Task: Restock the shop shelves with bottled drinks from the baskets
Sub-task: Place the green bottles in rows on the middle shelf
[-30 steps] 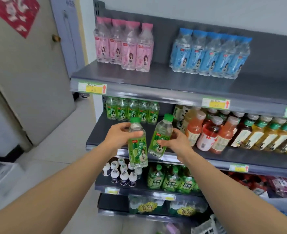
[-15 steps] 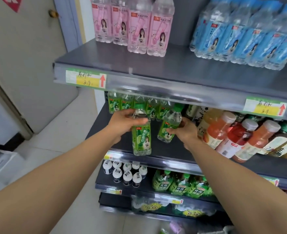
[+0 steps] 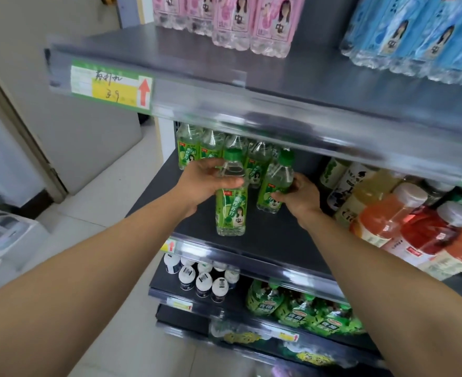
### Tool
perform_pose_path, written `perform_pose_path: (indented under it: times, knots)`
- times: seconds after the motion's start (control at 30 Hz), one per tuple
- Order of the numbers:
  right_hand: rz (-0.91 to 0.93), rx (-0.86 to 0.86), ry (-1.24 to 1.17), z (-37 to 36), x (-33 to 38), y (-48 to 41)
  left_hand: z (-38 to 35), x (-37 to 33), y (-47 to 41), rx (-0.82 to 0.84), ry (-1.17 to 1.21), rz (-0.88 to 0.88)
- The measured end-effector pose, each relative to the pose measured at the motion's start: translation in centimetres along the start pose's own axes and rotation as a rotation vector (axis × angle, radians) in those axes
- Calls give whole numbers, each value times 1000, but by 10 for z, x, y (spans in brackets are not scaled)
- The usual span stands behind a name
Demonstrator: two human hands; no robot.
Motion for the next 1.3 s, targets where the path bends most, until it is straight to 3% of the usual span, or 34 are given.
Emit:
perform_pose_path:
  times: [0.27, 0.7, 1.3]
  knots:
    - [34, 3, 29, 1, -2, -8, -5, 9, -16, 14, -45, -50]
    - [-1, 5, 31, 2, -9, -7, -34, 8, -61, -55, -349, -154]
    - [-21, 7, -84, -1, -14, 2, -51, 13, -85, -36, -313, -213]
Point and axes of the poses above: each hand's wrist, its own y-axis away from the middle knuckle, its own z-axis out of the back of the hand, x = y × z, the point moved 1 cm from there along -y, towards the middle knuckle, and after that the axes turned 1 degree about -z, right-handed, at the moved point
